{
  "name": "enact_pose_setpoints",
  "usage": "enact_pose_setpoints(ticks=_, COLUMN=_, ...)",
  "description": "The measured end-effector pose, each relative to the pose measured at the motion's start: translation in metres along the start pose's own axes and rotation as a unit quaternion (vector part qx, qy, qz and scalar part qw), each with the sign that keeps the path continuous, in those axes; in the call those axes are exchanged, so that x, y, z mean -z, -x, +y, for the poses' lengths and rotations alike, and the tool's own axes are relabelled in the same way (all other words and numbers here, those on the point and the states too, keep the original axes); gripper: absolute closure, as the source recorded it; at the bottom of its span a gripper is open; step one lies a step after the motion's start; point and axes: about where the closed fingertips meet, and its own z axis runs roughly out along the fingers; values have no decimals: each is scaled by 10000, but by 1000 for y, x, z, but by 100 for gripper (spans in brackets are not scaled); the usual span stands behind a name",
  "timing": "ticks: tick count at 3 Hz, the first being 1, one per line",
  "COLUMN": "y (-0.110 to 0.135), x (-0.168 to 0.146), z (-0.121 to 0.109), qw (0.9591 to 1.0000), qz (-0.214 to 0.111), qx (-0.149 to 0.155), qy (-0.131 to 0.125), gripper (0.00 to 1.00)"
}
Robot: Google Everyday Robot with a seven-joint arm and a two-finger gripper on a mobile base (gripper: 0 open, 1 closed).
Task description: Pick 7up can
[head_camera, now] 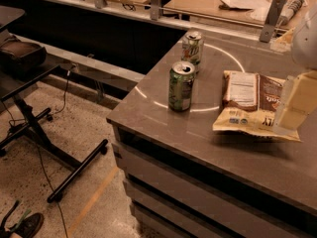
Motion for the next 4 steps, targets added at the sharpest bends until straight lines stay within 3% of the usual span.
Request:
enact_pose_setpoints(ticks=1, y=0, x=0, z=0, qw=10000, qz=0, qx=0, qy=-1, gripper=0)
enact_pose_setpoints(ticks=2, y=19, x=-6, z=-25, qw=9995, qz=-317, qx=23, qy=-60, gripper=0)
enact_pose_setpoints(ticks=3, y=63, x=-17, z=-79, qw=9945, qz=-1039, qx=27, qy=-151, gripper=0)
enact_pose_setpoints(ticks=4, y=96, x=-30, z=-122, qw=9858, qz=-1661, qx=-23, qy=-243, gripper=0)
